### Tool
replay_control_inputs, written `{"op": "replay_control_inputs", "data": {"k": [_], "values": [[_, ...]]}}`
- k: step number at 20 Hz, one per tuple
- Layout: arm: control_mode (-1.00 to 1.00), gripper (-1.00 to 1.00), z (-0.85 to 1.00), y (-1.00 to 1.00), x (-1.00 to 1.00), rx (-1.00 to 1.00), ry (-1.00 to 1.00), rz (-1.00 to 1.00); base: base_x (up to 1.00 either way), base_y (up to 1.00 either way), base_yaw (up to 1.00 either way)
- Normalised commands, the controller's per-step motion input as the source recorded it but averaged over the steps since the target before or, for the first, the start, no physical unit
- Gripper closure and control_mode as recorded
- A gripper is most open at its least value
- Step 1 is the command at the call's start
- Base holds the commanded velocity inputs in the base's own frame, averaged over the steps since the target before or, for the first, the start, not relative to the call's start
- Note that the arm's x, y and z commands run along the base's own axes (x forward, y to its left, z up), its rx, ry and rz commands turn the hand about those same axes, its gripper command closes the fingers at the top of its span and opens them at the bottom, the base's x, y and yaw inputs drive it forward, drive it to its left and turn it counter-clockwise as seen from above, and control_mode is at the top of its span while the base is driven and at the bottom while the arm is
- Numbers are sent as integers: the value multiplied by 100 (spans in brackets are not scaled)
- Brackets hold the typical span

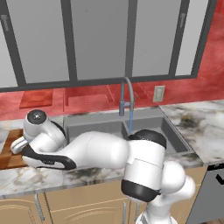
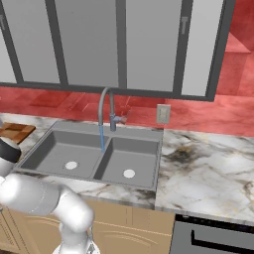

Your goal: Pick the tangerine from the sink and place it on the cutting board to airdry. Then turn off the sink faucet.

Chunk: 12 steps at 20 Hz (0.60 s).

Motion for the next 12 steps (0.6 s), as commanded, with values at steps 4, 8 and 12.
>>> {"op": "replay_control_inputs", "data": {"k": [4, 8, 12], "values": [[-100, 100, -10, 17, 6, -1, 0, 0, 0, 0, 0], [-100, 100, -11, 8, 11, -1, 0, 0, 0, 0, 0], [-100, 100, -16, 2, 17, 0, 3, 0, 0, 0, 0]]}}
